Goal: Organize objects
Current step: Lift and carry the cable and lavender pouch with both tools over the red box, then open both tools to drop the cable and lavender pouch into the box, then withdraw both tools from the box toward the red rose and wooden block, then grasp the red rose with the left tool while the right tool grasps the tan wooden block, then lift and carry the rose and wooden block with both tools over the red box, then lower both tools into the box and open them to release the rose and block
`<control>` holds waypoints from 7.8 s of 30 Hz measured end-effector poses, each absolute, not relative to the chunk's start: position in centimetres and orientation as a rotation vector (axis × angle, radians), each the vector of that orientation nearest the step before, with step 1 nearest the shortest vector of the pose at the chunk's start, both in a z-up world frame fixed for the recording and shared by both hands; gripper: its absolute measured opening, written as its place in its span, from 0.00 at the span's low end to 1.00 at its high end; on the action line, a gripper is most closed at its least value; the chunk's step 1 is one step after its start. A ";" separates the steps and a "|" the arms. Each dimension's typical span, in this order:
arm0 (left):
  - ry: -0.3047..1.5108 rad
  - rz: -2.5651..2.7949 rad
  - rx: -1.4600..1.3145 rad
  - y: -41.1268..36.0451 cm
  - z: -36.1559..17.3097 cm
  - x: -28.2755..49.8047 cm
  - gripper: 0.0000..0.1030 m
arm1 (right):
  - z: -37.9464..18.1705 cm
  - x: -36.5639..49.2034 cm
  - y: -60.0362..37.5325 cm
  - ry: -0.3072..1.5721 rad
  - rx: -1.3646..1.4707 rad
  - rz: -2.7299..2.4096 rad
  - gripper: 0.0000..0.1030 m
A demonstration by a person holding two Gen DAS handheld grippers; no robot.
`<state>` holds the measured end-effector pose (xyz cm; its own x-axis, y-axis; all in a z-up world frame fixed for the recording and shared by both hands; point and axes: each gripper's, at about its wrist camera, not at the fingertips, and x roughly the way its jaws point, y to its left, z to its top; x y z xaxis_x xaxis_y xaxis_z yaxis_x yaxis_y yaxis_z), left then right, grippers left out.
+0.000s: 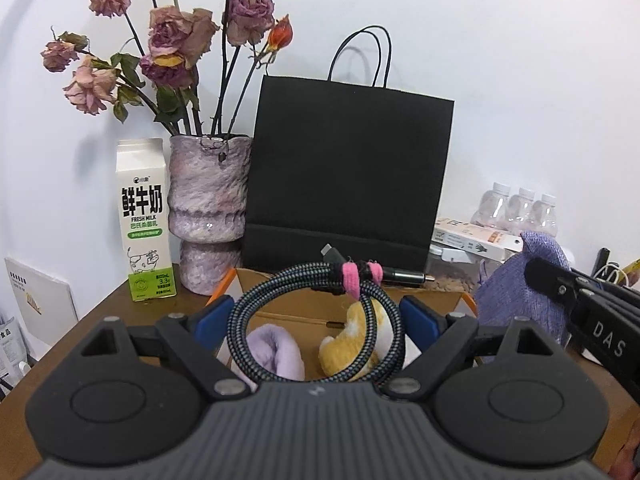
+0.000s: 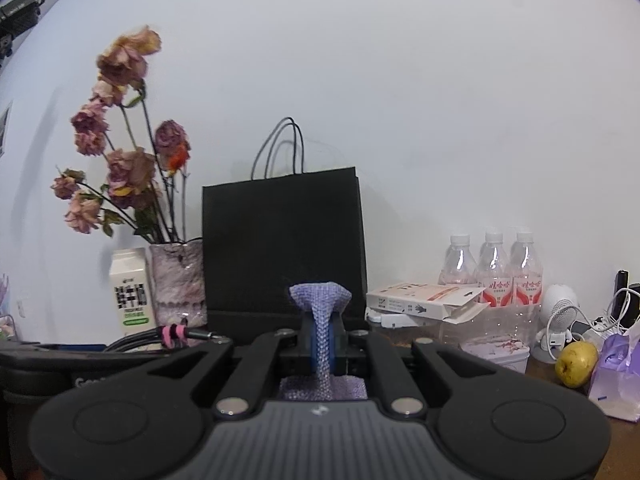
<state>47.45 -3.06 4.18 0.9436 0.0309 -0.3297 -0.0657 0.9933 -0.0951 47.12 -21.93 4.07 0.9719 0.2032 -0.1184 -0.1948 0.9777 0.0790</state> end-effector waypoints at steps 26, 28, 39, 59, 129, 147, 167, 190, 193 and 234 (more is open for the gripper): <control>0.406 0.099 -0.071 -2.1 0.8 56.3 1.00 | -1.5 57.2 -21.5 0.390 0.020 0.220 0.37; 0.414 0.102 -0.079 -1.9 0.7 56.4 1.00 | -1.8 57.3 -21.6 0.413 0.027 0.225 0.87; 0.404 0.110 -0.100 -1.5 0.8 55.7 1.00 | -0.7 56.0 -21.2 0.411 0.028 0.256 1.00; 0.322 0.083 -0.153 -2.5 1.4 46.9 1.00 | 1.1 48.4 -23.1 0.354 0.004 0.227 1.00; 0.532 -0.103 -0.093 -4.5 -3.4 33.7 0.36 | -6.9 32.3 -28.3 0.562 -0.026 0.191 1.00; 0.516 -0.030 -0.063 1.1 -3.4 33.3 0.36 | -7.7 34.6 -20.7 0.662 -0.103 0.276 0.97; 0.502 -0.050 -0.082 1.3 -3.3 32.6 0.36 | -6.3 33.0 -19.3 0.499 -0.070 0.237 0.21; 0.420 -0.025 -0.054 0.6 -0.8 31.8 0.36 | -2.4 31.8 -18.0 0.353 0.009 0.269 0.20; 0.410 -0.026 -0.063 0.5 -0.1 32.0 0.36 | -1.5 32.2 -17.9 0.331 0.008 0.273 0.20; 0.352 0.044 -0.149 -2.1 3.0 47.4 0.36 | 1.9 46.8 -20.0 0.205 0.023 0.223 0.20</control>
